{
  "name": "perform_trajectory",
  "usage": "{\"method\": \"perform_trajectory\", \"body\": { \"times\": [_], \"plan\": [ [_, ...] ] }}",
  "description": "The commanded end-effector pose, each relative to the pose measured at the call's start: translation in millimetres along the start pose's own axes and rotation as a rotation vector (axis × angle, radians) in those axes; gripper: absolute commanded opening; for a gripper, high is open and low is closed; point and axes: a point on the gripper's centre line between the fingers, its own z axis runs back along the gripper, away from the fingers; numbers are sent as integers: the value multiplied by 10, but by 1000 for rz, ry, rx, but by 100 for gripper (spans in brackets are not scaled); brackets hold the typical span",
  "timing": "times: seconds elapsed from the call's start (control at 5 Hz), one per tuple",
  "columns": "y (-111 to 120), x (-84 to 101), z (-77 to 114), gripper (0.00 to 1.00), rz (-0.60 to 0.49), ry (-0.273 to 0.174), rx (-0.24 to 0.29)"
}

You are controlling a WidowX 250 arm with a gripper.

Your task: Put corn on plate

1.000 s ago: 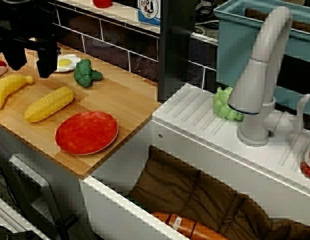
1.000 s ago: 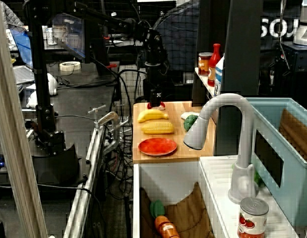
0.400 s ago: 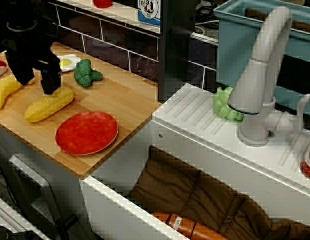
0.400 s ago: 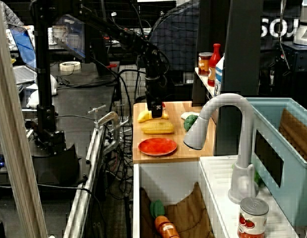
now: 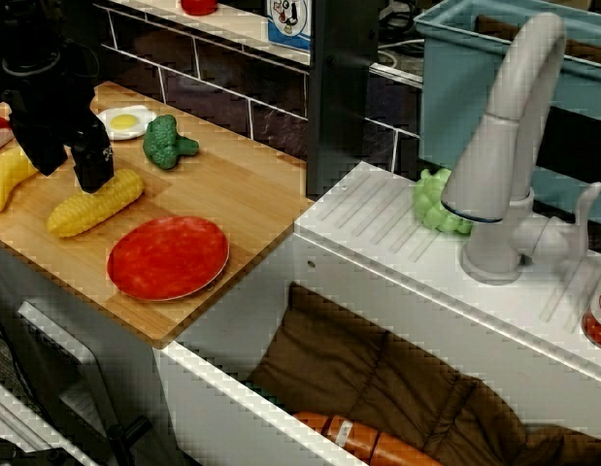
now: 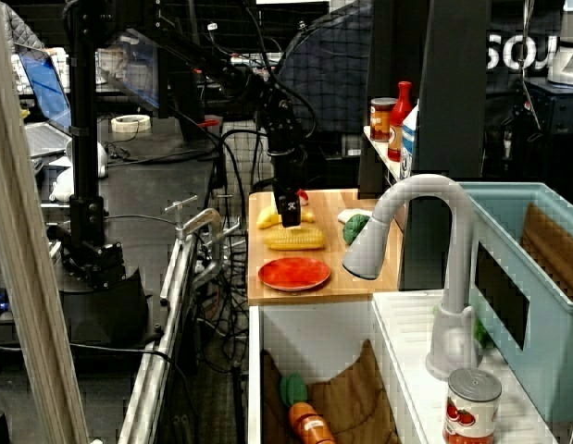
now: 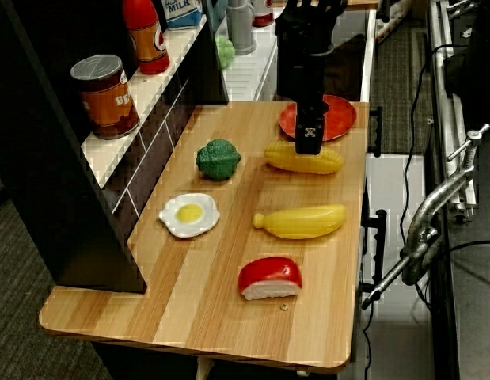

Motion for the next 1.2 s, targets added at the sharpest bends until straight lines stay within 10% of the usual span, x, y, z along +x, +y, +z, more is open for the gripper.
{"method": "perform_trajectory", "body": {
  "times": [0.0,0.6,1.0],
  "plan": [
    [72,-80,60,100,34,-62,-38],
    [-128,-21,-51,100,35,-45,-43],
    [-117,144,-125,100,-238,-4,-70]
  ]
}}
